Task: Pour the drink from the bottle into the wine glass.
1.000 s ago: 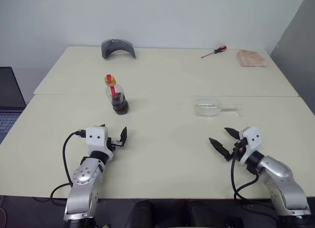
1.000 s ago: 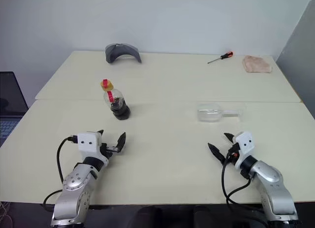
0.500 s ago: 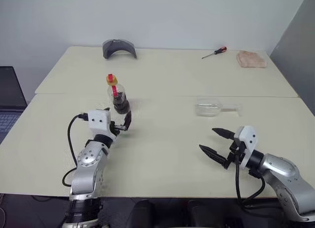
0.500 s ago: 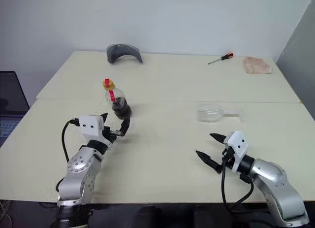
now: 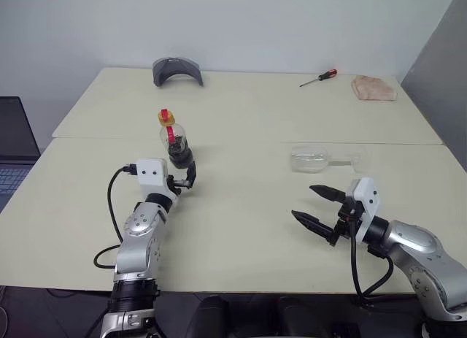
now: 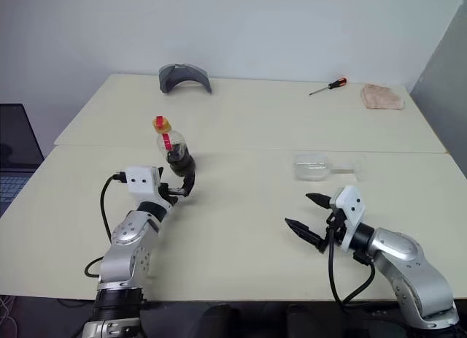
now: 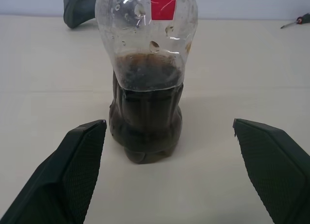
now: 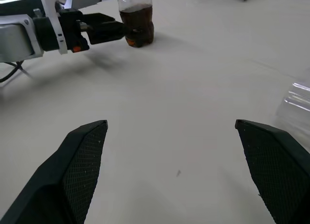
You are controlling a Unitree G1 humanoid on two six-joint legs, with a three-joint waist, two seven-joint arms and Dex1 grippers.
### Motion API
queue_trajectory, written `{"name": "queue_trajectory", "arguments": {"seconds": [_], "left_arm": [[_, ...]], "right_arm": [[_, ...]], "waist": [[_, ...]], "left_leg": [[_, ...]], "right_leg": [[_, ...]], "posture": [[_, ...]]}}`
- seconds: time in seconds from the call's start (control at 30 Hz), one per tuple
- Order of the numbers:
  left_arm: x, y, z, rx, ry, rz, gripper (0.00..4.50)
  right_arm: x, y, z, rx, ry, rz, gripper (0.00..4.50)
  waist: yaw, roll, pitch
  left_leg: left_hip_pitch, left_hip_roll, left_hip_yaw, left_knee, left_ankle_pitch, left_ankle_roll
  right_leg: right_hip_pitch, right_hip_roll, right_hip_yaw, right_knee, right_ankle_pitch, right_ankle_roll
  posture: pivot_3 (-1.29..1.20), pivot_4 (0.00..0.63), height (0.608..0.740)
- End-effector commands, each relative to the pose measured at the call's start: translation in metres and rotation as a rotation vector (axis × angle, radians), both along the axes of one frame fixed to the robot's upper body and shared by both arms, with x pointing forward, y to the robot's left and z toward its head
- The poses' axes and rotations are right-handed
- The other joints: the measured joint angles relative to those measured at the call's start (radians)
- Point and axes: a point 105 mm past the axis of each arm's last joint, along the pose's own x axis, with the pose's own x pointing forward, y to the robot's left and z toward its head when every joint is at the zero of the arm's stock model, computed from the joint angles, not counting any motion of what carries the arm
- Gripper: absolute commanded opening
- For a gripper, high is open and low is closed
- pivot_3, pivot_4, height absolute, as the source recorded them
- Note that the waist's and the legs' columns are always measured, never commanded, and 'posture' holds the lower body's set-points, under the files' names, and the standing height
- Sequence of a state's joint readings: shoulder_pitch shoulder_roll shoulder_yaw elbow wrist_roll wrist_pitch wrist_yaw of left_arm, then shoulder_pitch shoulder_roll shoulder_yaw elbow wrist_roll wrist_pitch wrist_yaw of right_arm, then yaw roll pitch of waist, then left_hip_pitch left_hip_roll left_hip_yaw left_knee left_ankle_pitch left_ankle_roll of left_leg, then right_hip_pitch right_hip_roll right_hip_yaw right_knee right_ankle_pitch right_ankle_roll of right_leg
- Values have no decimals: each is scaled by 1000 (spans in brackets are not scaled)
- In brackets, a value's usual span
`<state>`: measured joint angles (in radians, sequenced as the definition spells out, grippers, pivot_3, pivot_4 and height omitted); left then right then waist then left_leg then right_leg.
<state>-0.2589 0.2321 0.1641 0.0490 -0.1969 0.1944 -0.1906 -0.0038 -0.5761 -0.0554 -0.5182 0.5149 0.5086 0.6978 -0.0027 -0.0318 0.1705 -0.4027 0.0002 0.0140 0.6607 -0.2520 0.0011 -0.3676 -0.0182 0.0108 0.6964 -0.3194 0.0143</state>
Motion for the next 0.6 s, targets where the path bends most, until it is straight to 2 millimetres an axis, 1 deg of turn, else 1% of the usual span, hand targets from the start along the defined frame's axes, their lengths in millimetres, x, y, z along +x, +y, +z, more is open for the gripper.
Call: {"name": "queue_trajectory", "arguments": {"seconds": [0.03, 0.1, 0.17, 0.23, 0.5, 0.6], "left_arm": [[6, -3, 11, 10, -50, -16, 4489], [10, -3, 12, 15, -53, -13, 4489], [16, 1, 13, 21, -58, 18, 4489], [21, 3, 10, -19, -42, 34, 4489], [45, -4, 20, -25, -65, 4, 4489], [51, -3, 22, -6, -70, 7, 4489]], "right_arm": [[-2, 8, 11, 13, -45, 23, 4500], [-1, 9, 11, 14, -45, 23, 4500], [0, 9, 11, 13, -45, 24, 4500], [2, 9, 11, 11, -46, 22, 4500], [5, 15, 11, 11, -50, 39, 4500], [6, 16, 11, 12, -53, 40, 4500]], "waist": [[0, 0, 0], [1, 0, 0], [1, 0, 0], [1, 0, 0], [1, -1, 0], [1, -1, 0]], "left_leg": [[0, 0, 0, 0, 0, 0], [0, 0, 0, 0, 0, 0], [-1, 0, -1, 0, 0, 0], [-1, 0, -2, 0, 0, 0], [-3, -1, -3, 1, 0, 0], [-5, -1, -5, 1, 0, 0]], "right_leg": [[0, 0, 0, 0, 0, 0], [0, 0, -1, 0, 0, 0], [0, 0, -1, 0, 0, 0], [0, 0, -1, 0, 0, 0], [-1, 0, -3, 0, 0, 0], [-2, 0, -4, 0, 0, 0]], "posture": [[0, 150, 740], [0, 150, 740], [0, 150, 740], [0, 150, 740], [0, 150, 740], [0, 150, 740]]}}
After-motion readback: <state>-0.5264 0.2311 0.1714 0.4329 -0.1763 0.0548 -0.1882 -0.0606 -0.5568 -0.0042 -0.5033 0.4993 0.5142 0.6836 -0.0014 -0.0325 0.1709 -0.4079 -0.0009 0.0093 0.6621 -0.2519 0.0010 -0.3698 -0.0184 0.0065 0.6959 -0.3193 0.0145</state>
